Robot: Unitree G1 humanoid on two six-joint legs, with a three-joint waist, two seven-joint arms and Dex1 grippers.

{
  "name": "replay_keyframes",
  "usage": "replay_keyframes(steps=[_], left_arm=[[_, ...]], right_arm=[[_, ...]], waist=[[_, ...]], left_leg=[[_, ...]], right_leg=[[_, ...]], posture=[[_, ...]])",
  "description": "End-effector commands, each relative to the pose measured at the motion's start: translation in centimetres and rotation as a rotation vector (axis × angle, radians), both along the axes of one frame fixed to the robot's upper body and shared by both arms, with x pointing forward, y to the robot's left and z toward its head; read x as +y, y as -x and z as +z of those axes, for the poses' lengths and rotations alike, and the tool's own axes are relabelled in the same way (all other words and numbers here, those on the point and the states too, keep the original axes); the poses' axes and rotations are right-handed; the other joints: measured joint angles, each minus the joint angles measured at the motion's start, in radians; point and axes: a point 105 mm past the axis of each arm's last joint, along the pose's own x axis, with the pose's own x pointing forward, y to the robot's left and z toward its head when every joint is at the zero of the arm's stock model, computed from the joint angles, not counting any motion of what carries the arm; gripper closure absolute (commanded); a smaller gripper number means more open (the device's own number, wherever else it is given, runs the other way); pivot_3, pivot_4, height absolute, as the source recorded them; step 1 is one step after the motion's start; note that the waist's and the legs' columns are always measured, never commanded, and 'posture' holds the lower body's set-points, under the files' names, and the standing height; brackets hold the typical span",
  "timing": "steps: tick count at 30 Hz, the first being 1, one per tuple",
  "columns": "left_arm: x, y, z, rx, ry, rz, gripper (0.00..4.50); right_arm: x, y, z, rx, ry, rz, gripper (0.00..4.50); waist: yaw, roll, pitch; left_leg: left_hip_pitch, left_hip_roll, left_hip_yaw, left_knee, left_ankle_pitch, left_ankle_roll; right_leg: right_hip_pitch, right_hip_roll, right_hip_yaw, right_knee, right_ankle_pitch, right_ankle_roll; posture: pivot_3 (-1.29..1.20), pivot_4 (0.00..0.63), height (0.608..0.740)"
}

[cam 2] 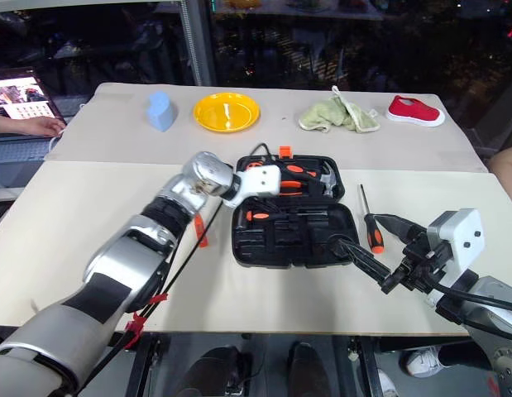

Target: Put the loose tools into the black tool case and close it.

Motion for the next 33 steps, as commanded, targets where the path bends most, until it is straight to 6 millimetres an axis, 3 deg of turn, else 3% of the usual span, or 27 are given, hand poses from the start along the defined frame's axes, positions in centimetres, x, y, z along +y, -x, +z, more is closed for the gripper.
replay_keyframes(steps=[1, 5, 9, 13, 21, 26, 33], left_arm=[[1.5, 1.7, 0.4, 0.01, 0.0, 0.045, 0.05], [2.2, 3.1, 0.0, 0.034, 0.012, 0.081, 0.05], [1.8, 3.7, 0.0, 0.037, 0.023, 0.08, 0.05], [0.7, 4.2, 0.5, 0.031, 0.037, 0.047, 0.05], [-1.3, 5.4, 2.1, 0.003, 0.047, -0.036, 0.05], [-1.7, 5.4, 2.8, -0.029, 0.042, -0.031, 0.05], [-2.1, 4.8, 3.1, -0.09, 0.021, -0.007, 0.05]], right_arm=[[-2.3, 2.3, 0.2, 0.024, 0.019, -0.068, 0.0], [-4.2, 4.4, -0.1, 0.077, 0.025, -0.139, 0.0], [-4.5, 4.4, 0.2, 0.077, 0.019, -0.144, 0.0], [-3.6, 2.4, 0.2, 0.065, 0.011, -0.098, 0.0], [0.3, -5.2, -1.7, -0.001, -0.021, -0.018, 0.0], [1.0, -9.6, -3.5, -0.014, 0.008, -0.096, 0.0], [2.5, -11.5, -6.0, 0.014, 0.015, -0.101, 0.0]], waist=[[0.009, 0.001, 0.0], [0.014, 0.001, 0.001], [0.007, 0.002, 0.0], [-0.005, 0.002, 0.0], [-0.006, 0.003, 0.001], [-0.003, 0.003, 0.001], [-0.005, 0.003, 0.001]], left_leg=[[0.003, 0.0, 0.0, -0.001, -0.004, -0.001], [0.019, 0.001, -0.001, -0.01, -0.007, 0.002], [0.022, 0.001, 0.0, -0.012, -0.007, 0.001], [0.022, 0.001, 0.0, -0.014, -0.006, -0.001], [0.02, 0.002, 0.0, -0.015, -0.004, -0.006], [0.019, 0.001, 0.0, -0.015, -0.001, -0.011], [0.013, 0.0, -0.002, -0.016, 0.0, -0.011]], right_leg=[[0.004, -0.001, 0.0, -0.001, -0.001, 0.001], [0.02, -0.001, 0.001, -0.011, -0.009, 0.01], [0.022, -0.001, 0.002, -0.011, -0.009, 0.011], [0.019, -0.001, 0.002, -0.011, -0.008, 0.009], [0.017, -0.003, 0.002, -0.01, -0.006, 0.003], [0.016, 0.0, 0.001, -0.011, -0.004, 0.0], [0.013, 0.002, 0.0, -0.009, -0.004, -0.002]], posture=[[0.0, 0.15, 0.74], [0.0, 0.15, 0.74], [0.0, 0.15, 0.74], [0.0, 0.15, 0.74], [0.0, 0.15, 0.74], [0.0, 0.15, 0.74], [0.0, 0.15, 0.74]])
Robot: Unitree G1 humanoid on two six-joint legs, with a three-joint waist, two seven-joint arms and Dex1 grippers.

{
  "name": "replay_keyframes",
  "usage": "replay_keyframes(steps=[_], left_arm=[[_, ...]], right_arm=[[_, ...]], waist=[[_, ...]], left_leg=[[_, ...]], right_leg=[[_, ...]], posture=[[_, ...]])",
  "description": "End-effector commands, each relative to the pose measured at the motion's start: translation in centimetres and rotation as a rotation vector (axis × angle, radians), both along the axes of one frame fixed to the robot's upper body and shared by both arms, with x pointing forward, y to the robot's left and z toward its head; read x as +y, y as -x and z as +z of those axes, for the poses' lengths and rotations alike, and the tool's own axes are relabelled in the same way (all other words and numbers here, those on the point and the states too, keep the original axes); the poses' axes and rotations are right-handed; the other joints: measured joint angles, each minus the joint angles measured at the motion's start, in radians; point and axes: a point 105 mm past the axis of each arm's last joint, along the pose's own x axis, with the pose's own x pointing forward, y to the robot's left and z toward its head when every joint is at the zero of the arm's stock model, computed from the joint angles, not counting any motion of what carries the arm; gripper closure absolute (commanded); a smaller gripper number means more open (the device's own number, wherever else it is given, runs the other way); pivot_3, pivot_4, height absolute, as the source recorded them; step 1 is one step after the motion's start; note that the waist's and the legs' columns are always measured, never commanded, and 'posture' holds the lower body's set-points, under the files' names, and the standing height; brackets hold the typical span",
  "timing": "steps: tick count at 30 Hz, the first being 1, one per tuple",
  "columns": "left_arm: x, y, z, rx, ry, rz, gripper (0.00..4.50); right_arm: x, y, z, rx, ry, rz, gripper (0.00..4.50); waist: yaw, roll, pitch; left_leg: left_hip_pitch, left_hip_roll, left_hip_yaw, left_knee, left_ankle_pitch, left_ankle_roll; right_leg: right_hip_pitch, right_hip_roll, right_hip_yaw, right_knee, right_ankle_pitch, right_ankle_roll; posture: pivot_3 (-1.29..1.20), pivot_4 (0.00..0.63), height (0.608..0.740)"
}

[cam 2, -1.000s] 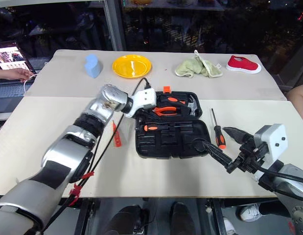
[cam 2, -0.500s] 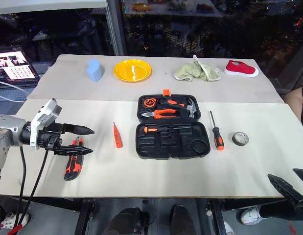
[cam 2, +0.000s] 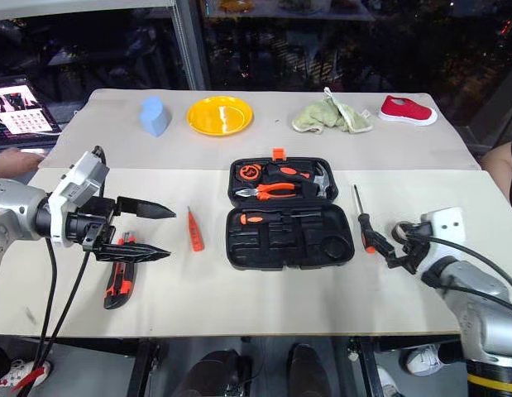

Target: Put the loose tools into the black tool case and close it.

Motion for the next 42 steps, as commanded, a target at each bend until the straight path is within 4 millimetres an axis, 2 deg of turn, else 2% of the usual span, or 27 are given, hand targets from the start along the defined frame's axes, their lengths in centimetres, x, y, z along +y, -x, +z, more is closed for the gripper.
replay_keyframes(steps=[1, 6, 9, 17, 22, 27, 30, 33, 35, 38, 42], left_arm=[[-0.5, -0.3, 1.1, -0.093, -0.027, 0.0, 0.05], [-0.6, -0.8, 1.0, -0.118, -0.038, 0.015, 0.05], [-0.8, -1.0, 1.6, -0.13, -0.021, 0.02, 0.0], [-1.0, -1.2, 1.7, -0.143, -0.018, 0.004, 0.0], [-1.3, -1.4, 1.7, -0.152, -0.01, -0.003, 0.0], [-1.4, -1.6, 1.6, -0.162, -0.004, -0.007, 0.0], [-1.5, -1.7, 1.6, -0.164, -0.001, -0.015, 0.0], [-1.6, -1.7, 1.5, -0.161, -0.005, -0.03, 0.0], [-1.6, -1.6, 1.4, -0.16, -0.01, -0.043, 0.0], [-1.7, -1.7, 1.3, -0.162, -0.016, -0.06, 0.0], [-1.8, -1.4, 1.1, -0.158, -0.035, -0.087, 0.0]], right_arm=[[0.5, -0.5, -0.3, -0.031, 0.017, 0.005, 0.0], [0.8, -1.3, -1.7, -0.023, -0.007, -0.023, 0.0], [1.2, -1.6, -2.0, -0.02, -0.016, -0.022, 0.67], [1.4, -1.5, -0.9, -0.055, -0.057, -0.032, 3.44], [1.4, -1.1, 1.5, -0.115, -0.077, -0.021, 3.48], [1.2, -0.9, 5.3, -0.183, -0.043, 0.025, 3.48], [2.6, -0.7, 7.9, -0.219, -0.009, 0.175, 3.48], [4.9, -0.1, 9.8, -0.218, 0.048, 0.402, 3.48], [6.2, 0.4, 10.4, -0.202, 0.097, 0.546, 3.48], [8.0, 1.0, 10.7, -0.152, 0.182, 0.777, 3.48], [9.5, 0.0, 9.4, -0.107, 0.32, 0.969, 3.48]], waist=[[-0.001, 0.0, 0.0], [-0.004, 0.0, 0.0], [-0.007, 0.0, 0.0], [-0.014, 0.0, 0.0], [-0.015, 0.001, 0.0], [-0.015, 0.001, 0.0], [-0.015, 0.001, 0.001], [-0.017, 0.001, 0.001], [-0.019, 0.001, 0.001], [-0.02, 0.001, 0.001], [-0.02, 0.0, 0.001]], left_leg=[[-0.001, 0.0, 0.0, 0.0, 0.0, 0.0], [0.0, 0.0, 0.001, -0.001, 0.0, -0.001], [0.001, 0.0, 0.0, -0.001, 0.001, -0.002], [0.003, 0.0, 0.0, -0.001, 0.002, -0.003], [0.002, 0.0, 0.0, -0.001, 0.002, -0.003], [0.002, 0.0, 0.0, -0.002, 0.002, -0.003], [0.002, 0.0, 0.0, -0.002, 0.002, -0.003], [0.002, 0.001, 0.001, -0.002, 0.002, -0.002], [0.002, 0.001, 0.001, -0.003, 0.006, 0.005], [0.002, 0.001, 0.001, -0.005, 0.006, 0.006], [0.001, 0.001, 0.001, -0.005, 0.005, 0.007]], right_leg=[[0.0, 0.0, 0.0, 0.0, 0.0, 0.0], [0.0, 0.001, 0.001, 0.0, 0.0, 0.0], [0.001, 0.001, 0.001, 0.0, 0.0, -0.001], [0.001, 0.002, 0.001, 0.002, 0.001, -0.001], [0.001, 0.002, 0.001, 0.002, 0.001, -0.001], [0.001, 0.002, 0.001, 0.001, 0.001, -0.001], [0.001, 0.001, 0.001, 0.001, 0.001, -0.001], [0.001, 0.002, 0.001, 0.001, 0.001, -0.001], [0.001, 0.002, 0.001, 0.0, 0.0, -0.001], [0.001, 0.002, 0.001, -0.001, 0.0, -0.001], [0.001, 0.001, 0.0, -0.002, 0.0, -0.001]], posture=[[0.0, 0.15, 0.74], [0.0, 0.15, 0.74], [0.0, 0.15, 0.74], [0.0, 0.15, 0.74], [0.0, 0.15, 0.74], [0.0, 0.15, 0.74], [0.0, 0.15, 0.74], [0.0, 0.15, 0.74], [0.0, 0.15, 0.74], [0.0, 0.15, 0.74], [0.0, 0.15, 0.74]])
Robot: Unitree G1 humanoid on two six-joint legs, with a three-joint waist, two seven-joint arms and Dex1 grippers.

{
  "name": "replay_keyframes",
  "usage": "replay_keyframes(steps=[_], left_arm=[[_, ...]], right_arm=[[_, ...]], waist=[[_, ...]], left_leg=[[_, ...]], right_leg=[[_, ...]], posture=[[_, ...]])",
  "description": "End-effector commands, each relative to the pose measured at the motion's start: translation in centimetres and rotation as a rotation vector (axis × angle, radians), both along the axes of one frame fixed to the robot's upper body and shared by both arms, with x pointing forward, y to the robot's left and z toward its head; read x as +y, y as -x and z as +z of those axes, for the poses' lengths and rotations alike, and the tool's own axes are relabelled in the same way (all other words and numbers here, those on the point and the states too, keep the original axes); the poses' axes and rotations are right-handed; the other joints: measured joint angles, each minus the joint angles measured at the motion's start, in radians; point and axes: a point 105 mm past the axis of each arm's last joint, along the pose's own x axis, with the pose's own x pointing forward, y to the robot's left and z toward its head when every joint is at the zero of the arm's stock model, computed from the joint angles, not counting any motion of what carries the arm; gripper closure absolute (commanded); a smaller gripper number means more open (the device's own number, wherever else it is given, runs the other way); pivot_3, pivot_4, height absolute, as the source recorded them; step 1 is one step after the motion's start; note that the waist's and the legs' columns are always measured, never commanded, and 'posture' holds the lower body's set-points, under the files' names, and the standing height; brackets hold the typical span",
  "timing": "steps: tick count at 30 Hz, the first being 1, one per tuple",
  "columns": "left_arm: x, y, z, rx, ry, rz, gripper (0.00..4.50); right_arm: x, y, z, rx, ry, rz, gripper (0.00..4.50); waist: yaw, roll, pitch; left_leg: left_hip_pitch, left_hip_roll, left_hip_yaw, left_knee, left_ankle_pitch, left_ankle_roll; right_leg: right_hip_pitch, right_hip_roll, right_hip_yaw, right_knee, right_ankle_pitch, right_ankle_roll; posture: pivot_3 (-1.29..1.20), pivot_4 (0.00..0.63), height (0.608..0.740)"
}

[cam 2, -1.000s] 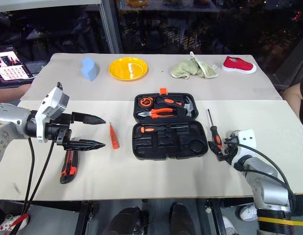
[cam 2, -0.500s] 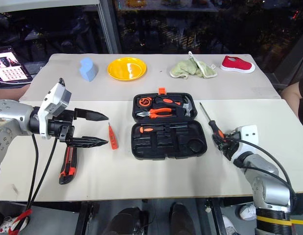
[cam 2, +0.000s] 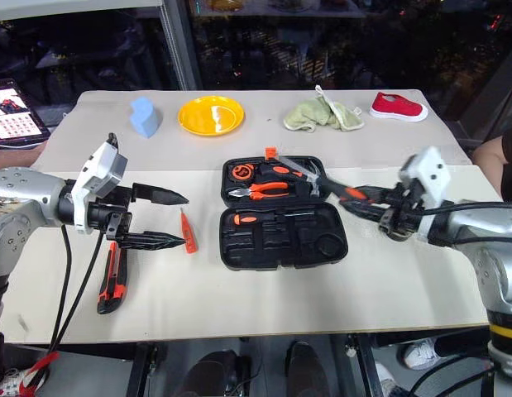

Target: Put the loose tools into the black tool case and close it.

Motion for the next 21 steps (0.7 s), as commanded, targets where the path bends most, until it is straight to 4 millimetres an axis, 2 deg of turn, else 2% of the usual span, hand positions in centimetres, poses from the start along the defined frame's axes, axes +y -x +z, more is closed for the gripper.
replay_keyframes(steps=[1, 3, 6, 10, 15, 21], left_arm=[[-0.2, 0.5, 0.4, -0.047, -0.032, -0.045, 0.0], [-0.2, 0.7, 0.3, -0.05, -0.038, -0.052, 0.0], [-0.1, 0.7, 0.5, -0.054, -0.037, -0.049, 0.0], [0.1, 0.7, 0.6, -0.062, -0.039, -0.037, 0.0], [0.1, 0.9, 0.6, -0.069, -0.042, -0.028, 0.0], [0.1, 0.9, 0.9, -0.077, -0.045, -0.019, 0.0]], right_arm=[[1.1, -1.1, -1.3, -0.04, 0.177, 0.181, 3.48], [1.1, -2.1, -2.7, -0.054, 0.265, 0.228, 3.48], [0.9, -3.2, -3.7, -0.068, 0.325, 0.268, 3.48], [0.7, -4.3, -4.6, -0.073, 0.347, 0.291, 3.48], [0.8, -5.7, -5.1, -0.085, 0.359, 0.296, 3.48], [0.1, -6.3, -5.8, -0.075, 0.394, 0.303, 3.48]], waist=[[-0.001, 0.0, 0.0], [-0.004, -0.001, 0.0], [-0.002, -0.001, 0.001], [-0.002, -0.001, 0.001], [-0.006, -0.001, 0.001], [-0.006, -0.001, 0.001]], left_leg=[[0.0, 0.0, 0.0, 0.0, 0.0, 0.0], [-0.001, -0.001, 0.0, 0.0, 0.0, 0.0], [-0.003, -0.001, 0.0, 0.0, 0.0, 0.0], [-0.015, -0.002, 0.0, 0.001, 0.001, -0.002], [-0.015, -0.002, 0.0, -0.001, 0.001, -0.003], [-0.014, -0.002, 0.0, -0.001, 0.002, -0.004]], right_leg=[[0.0, 0.0, 0.0, 0.0, 0.0, 0.0], [-0.001, 0.0, 0.0, 0.0, 0.0, 0.0], [-0.003, 0.0, -0.001, 0.0, 0.0, 0.0], [-0.017, -0.001, -0.001, 0.002, 0.001, -0.001], [-0.017, 0.0, -0.001, 0.001, 0.001, -0.002], [-0.017, 0.0, -0.001, 0.001, 0.001, -0.002]], posture=[[0.0, 0.15, 0.74], [0.0, 0.15, 0.74], [0.0, 0.15, 0.74], [0.0, 0.15, 0.74], [0.0, 0.15, 0.74], [0.0, 0.15, 0.74]])
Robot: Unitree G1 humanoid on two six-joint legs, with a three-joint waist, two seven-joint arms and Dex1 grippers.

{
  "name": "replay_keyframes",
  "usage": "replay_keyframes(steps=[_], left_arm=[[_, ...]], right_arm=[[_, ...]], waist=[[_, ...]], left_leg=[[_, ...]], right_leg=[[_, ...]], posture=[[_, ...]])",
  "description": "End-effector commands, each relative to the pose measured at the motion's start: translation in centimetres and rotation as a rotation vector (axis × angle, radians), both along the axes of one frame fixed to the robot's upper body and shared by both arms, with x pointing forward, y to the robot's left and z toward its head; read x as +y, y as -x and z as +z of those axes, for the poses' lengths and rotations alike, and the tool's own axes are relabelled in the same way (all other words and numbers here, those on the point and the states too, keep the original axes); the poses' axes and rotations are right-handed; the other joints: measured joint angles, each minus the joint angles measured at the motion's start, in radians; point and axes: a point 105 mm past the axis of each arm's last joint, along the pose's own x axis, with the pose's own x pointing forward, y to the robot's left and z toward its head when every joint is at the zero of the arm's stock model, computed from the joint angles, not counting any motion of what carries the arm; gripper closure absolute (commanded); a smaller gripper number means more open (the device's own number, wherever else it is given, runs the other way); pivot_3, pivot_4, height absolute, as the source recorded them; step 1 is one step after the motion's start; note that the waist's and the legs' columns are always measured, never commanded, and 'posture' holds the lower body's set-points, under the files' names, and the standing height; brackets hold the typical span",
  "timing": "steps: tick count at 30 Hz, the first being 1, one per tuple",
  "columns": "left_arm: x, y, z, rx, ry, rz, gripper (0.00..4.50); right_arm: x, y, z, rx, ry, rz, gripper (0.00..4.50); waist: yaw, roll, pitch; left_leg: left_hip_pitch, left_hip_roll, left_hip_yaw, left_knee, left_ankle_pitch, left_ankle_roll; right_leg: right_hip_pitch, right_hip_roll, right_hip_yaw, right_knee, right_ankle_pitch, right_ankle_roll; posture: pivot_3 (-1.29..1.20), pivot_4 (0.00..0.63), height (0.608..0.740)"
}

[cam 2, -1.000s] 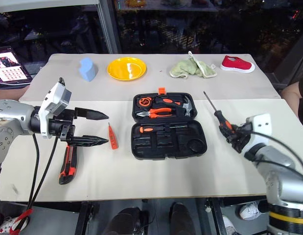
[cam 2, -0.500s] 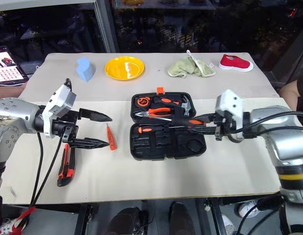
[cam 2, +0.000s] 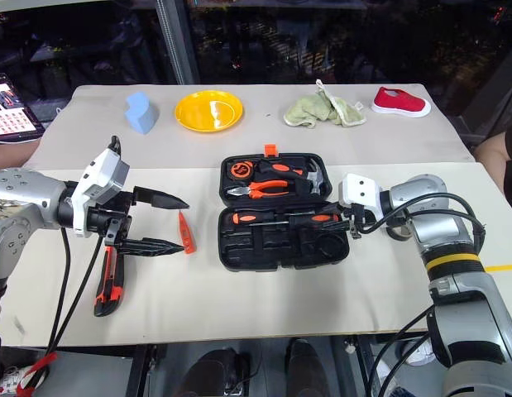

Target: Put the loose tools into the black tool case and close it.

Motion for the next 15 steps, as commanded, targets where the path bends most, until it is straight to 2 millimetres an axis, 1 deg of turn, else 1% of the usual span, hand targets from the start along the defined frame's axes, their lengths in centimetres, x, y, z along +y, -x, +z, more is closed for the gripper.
replay_keyframes(steps=[1, 3, 5, 6, 9, 10, 11, 12, 13, 15], left_arm=[[0.1, 0.3, 1.4, -0.06, -0.002, 0.001, 0.0], [0.0, 0.2, 1.4, -0.063, -0.003, 0.003, 0.0], [0.0, 0.2, 1.5, -0.065, -0.003, 0.003, 0.0], [-0.1, 0.1, 1.5, -0.067, -0.004, 0.002, 0.0], [-0.2, 0.0, 1.6, -0.069, -0.002, 0.0, 0.0], [-0.2, 0.0, 1.6, -0.07, -0.001, -0.001, 0.0], [-0.2, 0.0, 1.6, -0.07, -0.001, -0.001, 0.0], [-0.2, -0.1, 1.6, -0.07, -0.001, -0.002, 0.0], [-0.3, -0.1, 1.6, -0.07, 0.0, -0.003, 0.0], [-0.3, -0.2, 1.6, -0.07, 0.002, -0.006, 0.0]], right_arm=[[-0.4, -0.3, 0.5, -0.027, 0.025, 0.017, 3.48], [-0.5, -0.4, 0.4, -0.025, 0.028, 0.019, 3.48], [-0.5, -0.5, 0.3, -0.022, 0.029, 0.019, 2.48], [-0.5, -0.5, 0.3, -0.021, 0.029, 0.02, 2.26], [-0.4, -0.5, 1.0, -0.034, 0.007, 0.018, 1.17], [-0.4, -0.5, 1.5, -0.043, -0.006, 0.016, 1.01], [-0.3, -0.4, 1.7, -0.048, -0.015, 0.015, 0.48], [-0.2, -0.4, 2.2, -0.055, -0.03, 0.012, 0.17], [-0.1, -0.4, 2.5, -0.06, -0.047, 0.009, 0.04], [0.4, -0.2, 3.4, -0.051, -0.111, -0.001, 0.04]], waist=[[0.001, 0.0, 0.0], [0.001, 0.0, 0.0], [0.001, 0.0, 0.0], [0.001, 0.0, 0.0], [0.0, 0.0, 0.0], [0.0, 0.0, 0.0], [-0.001, 0.0, 0.0], [0.0, 0.0, 0.0], [-0.001, 0.0, 0.0], [-0.001, 0.0, 0.0]], left_leg=[[0.0, 0.0, 0.0, 0.0, 0.0, 0.0], [0.0, 0.0, -0.001, 0.0, 0.001, -0.001], [0.0, 0.0, -0.001, 0.0, 0.001, -0.002], [0.001, 0.0, -0.001, 0.0, 0.001, -0.002], [0.0, 0.0, -0.001, 0.0, 0.002, -0.003], [0.001, 0.0, -0.001, 0.0, 0.002, -0.003], [0.0, 0.0, -0.001, 0.0, 0.002, -0.003], [0.0, 0.0, -0.001, 0.0, 0.002, -0.003], [0.0, 0.0, -0.001, 0.0, 0.002, -0.003], [0.001, 0.0, -0.001, 0.0, 0.002, -0.003]], right_leg=[[0.0, 0.0, 0.0, 0.0, 0.0, 0.0], [0.001, 0.0, 0.0, 0.0, 0.0, -0.001], [0.0, 0.0, 0.0, 0.001, 0.001, -0.001], [0.0, 0.0, 0.0, 0.001, 0.001, -0.001], [0.0, 0.0, 0.0, 0.002, 0.001, -0.002], [0.0, 0.001, 0.0, 0.002, 0.001, -0.002], [0.0, 0.001, 0.0, 0.002, 0.001, -0.002], [0.0, 0.001, 0.0, 0.002, 0.001, -0.002], [0.0, 0.001, 0.0, 0.002, 0.001, -0.002], [0.0, 0.001, 0.0, 0.002, 0.001, -0.002]], posture=[[0.0, 0.15, 0.74], [0.0, 0.15, 0.74], [0.0, 0.15, 0.74], [0.0, 0.15, 0.74], [0.0, 0.15, 0.74], [0.0, 0.15, 0.74], [0.0, 0.15, 0.74], [0.0, 0.15, 0.74], [0.0, 0.15, 0.74], [0.0, 0.15, 0.74]])
